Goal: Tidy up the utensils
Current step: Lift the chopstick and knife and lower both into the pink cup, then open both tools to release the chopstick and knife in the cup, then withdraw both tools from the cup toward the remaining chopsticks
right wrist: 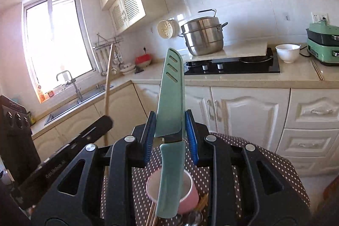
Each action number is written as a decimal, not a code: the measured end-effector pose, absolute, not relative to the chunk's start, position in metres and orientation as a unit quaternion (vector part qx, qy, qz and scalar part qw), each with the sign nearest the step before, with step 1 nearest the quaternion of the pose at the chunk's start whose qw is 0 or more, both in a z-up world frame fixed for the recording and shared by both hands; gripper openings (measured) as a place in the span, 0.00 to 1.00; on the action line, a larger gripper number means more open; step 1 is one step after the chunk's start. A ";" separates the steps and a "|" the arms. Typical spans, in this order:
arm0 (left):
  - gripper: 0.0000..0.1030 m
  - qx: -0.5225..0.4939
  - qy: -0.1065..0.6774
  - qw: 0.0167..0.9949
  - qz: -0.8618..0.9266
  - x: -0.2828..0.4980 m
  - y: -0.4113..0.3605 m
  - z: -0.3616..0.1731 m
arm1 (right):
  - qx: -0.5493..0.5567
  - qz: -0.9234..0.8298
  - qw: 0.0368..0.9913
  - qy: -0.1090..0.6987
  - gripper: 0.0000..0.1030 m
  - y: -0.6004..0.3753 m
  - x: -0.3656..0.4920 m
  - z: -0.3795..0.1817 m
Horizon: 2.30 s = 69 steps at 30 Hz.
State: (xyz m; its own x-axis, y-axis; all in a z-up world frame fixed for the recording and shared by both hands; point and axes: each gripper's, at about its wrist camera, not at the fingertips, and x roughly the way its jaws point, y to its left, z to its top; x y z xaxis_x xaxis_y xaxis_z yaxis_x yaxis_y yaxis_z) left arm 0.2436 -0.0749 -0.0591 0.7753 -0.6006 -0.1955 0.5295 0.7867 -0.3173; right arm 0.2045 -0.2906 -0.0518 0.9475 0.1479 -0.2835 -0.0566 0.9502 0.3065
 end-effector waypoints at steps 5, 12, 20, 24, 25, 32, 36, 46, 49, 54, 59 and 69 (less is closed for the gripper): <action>0.05 -0.108 0.109 0.941 -0.301 0.255 -0.102 -0.076 | 0.157 0.051 0.976 0.140 0.27 -0.288 0.211 -0.061; 0.05 -0.103 0.098 0.944 -0.298 0.268 -0.107 -0.105 | 0.163 0.050 0.976 0.132 0.27 -0.283 0.225 -0.081; 0.05 -0.102 0.105 0.941 -0.305 0.267 -0.108 -0.134 | 0.174 0.040 0.975 0.131 0.28 -0.282 0.225 -0.105; 0.05 -0.088 0.117 0.939 -0.313 0.263 -0.111 -0.149 | 0.175 0.040 0.974 0.139 0.28 -0.282 0.224 -0.112; 0.05 -0.085 0.120 0.939 -0.311 0.262 -0.111 -0.152 | 0.174 0.042 0.973 0.142 0.28 -0.282 0.223 -0.113; 0.73 -0.076 0.119 0.948 -0.286 0.249 -0.099 -0.148 | 0.177 0.052 0.970 0.159 0.35 -0.280 0.214 -0.115; 0.83 -0.072 0.119 0.952 -0.273 0.241 -0.092 -0.139 | 0.192 0.056 0.968 0.154 0.64 -0.287 0.204 -0.108; 0.96 -0.030 0.162 0.967 -0.196 0.215 -0.074 -0.106 | 0.199 0.024 0.962 0.183 0.95 -0.301 0.176 -0.083; 0.96 -0.012 0.197 0.968 -0.156 0.209 -0.066 -0.099 | 0.188 0.013 0.963 0.191 0.95 -0.301 0.165 -0.075; 0.96 -0.002 0.208 0.970 -0.122 0.196 -0.053 -0.088 | 0.177 -0.004 0.961 0.213 0.95 -0.303 0.148 -0.071; 0.96 0.003 0.234 0.968 -0.089 0.184 -0.038 -0.084 | 0.166 -0.013 0.955 0.246 0.95 -0.302 0.134 -0.072; 0.96 0.005 0.294 0.954 -0.065 0.166 -0.021 -0.097 | 0.170 -0.017 0.933 0.316 0.95 -0.303 0.110 -0.096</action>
State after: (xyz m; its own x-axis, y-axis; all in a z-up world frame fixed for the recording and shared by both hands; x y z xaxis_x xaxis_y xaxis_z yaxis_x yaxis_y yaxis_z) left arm 0.1657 -0.0205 -0.0975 0.8187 -0.1215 -0.5613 0.1277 0.9914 -0.0283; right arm 0.1099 -0.3027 -0.0958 0.7992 0.0761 -0.5963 0.1388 0.9418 0.3062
